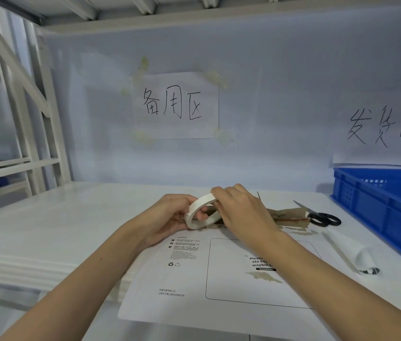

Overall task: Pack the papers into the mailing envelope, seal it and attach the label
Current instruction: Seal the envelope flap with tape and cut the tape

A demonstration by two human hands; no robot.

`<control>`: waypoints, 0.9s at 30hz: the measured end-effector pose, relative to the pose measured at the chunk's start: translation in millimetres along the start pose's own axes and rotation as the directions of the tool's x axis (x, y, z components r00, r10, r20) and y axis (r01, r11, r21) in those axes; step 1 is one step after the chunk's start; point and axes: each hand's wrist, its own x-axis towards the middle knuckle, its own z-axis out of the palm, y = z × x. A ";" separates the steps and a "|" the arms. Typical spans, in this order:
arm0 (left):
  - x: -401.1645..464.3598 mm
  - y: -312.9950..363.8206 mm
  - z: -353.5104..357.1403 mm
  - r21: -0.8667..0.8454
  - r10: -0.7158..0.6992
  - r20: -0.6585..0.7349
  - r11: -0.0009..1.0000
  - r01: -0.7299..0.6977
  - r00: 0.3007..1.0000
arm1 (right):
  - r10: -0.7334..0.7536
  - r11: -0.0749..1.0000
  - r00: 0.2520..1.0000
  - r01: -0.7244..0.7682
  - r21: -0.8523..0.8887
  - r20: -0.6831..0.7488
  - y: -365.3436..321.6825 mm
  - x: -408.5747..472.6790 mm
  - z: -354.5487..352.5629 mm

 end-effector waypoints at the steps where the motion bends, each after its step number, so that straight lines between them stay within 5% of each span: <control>1: -0.3 -0.1 -0.4 -0.004 0.000 -0.005 1.000 0.000 1.000 | -0.003 1.000 1.000 0.003 0.000 -0.004 -0.8 0.0 -0.3; 27: 0.0 2.1 -4.1 -0.153 -0.029 0.065 0.988 0.039 0.997 | 0.064 0.996 0.997 -0.066 0.061 0.042 2.0 -0.8 -4.8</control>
